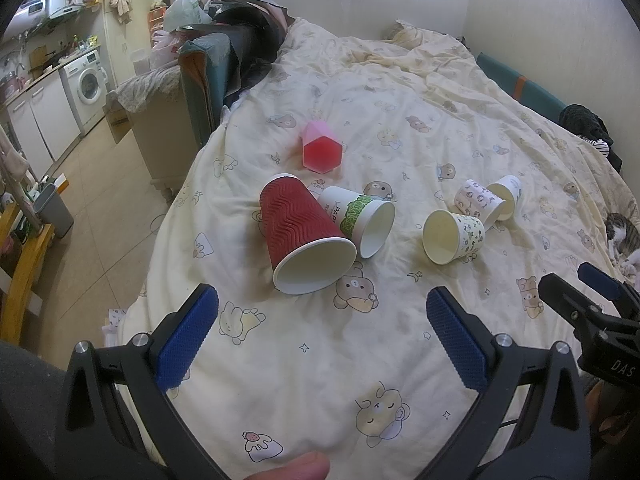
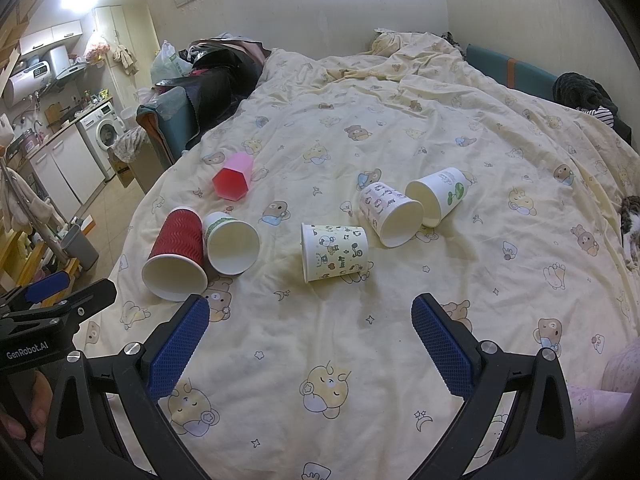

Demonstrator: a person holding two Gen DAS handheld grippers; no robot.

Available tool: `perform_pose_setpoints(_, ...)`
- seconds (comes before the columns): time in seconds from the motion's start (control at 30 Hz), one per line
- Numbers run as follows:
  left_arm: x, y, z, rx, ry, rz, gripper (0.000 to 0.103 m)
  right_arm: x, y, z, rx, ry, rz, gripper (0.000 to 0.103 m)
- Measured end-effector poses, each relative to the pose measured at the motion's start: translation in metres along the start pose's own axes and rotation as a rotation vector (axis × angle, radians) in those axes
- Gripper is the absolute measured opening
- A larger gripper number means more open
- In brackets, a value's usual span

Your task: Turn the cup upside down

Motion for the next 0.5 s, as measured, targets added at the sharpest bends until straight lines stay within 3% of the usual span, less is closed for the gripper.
perform_pose_setpoints(0.5, -0.0011, -0.0001, -0.0004, -0.010, -0.004, -0.005, 0.103, 0.0005, 0.0015, -0.0019, 0.007, -0.002, -0.006, 0.103)
Point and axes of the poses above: each gripper's, at about its wrist camera, not at the fingertips, and x roughly against the way its jaws point, z to its right, y to its underside, the point moved 8 cm from there along -x, roughly the way its jaws point, and after that the axes turned 6 degrees about -y, right-handed, at the moved point
